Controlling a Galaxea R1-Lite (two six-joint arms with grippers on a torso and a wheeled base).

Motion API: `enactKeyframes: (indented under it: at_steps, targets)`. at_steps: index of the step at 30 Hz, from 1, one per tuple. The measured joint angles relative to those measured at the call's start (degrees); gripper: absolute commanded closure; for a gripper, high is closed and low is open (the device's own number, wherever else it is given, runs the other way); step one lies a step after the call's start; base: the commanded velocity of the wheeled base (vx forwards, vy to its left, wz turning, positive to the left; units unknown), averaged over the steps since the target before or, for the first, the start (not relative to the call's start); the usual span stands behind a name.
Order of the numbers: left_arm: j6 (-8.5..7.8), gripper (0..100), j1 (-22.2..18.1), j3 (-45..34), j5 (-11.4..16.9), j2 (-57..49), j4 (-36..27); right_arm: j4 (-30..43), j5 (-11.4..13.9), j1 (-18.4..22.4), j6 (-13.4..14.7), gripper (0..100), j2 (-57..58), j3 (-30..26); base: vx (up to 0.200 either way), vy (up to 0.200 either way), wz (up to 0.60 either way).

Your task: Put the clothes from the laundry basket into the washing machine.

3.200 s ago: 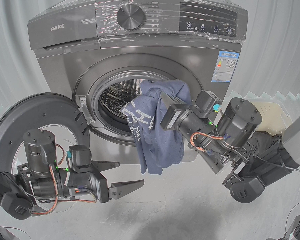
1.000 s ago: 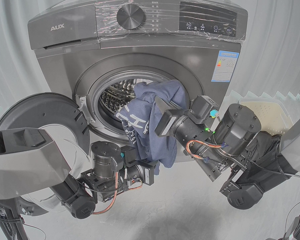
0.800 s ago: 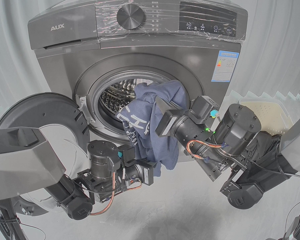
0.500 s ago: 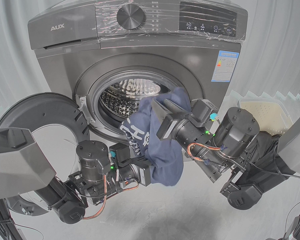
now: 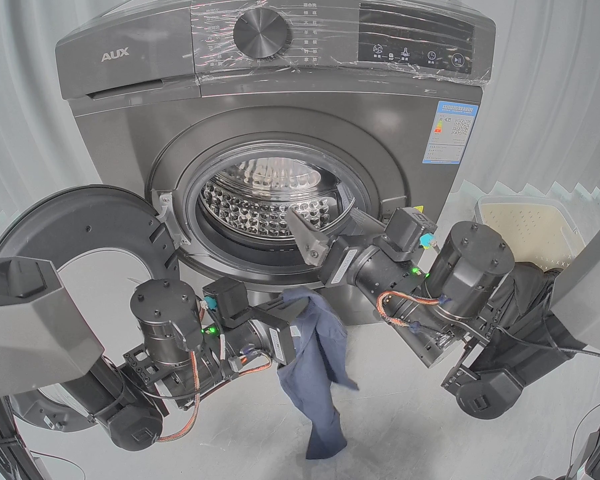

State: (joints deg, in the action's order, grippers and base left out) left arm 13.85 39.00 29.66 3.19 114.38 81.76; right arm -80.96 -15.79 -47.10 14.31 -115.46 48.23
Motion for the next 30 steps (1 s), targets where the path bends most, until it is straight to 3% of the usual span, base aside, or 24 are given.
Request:
enactKeyframes:
  at_steps: [9,18,30]
  targets:
    - [0.11,100,-1.54,0.66,-0.66,-0.79,2.51,1.52,0.63,3.39,-0.71,0,1.12,-5.89,0.0,0.0,0.0]
    - [0.71,100,-3.28,1.71,-0.74,-2.61,2.68,2.1,2.35,3.06,-2.46,0,1.27,-12.73,0.0,0.0,0.0]
    - [1.41,100,-3.5,1.95,-0.63,-4.33,2.76,2.55,3.52,3.32,-2.6,0,-1.05,-15.93,0.0,0.0,0.0]
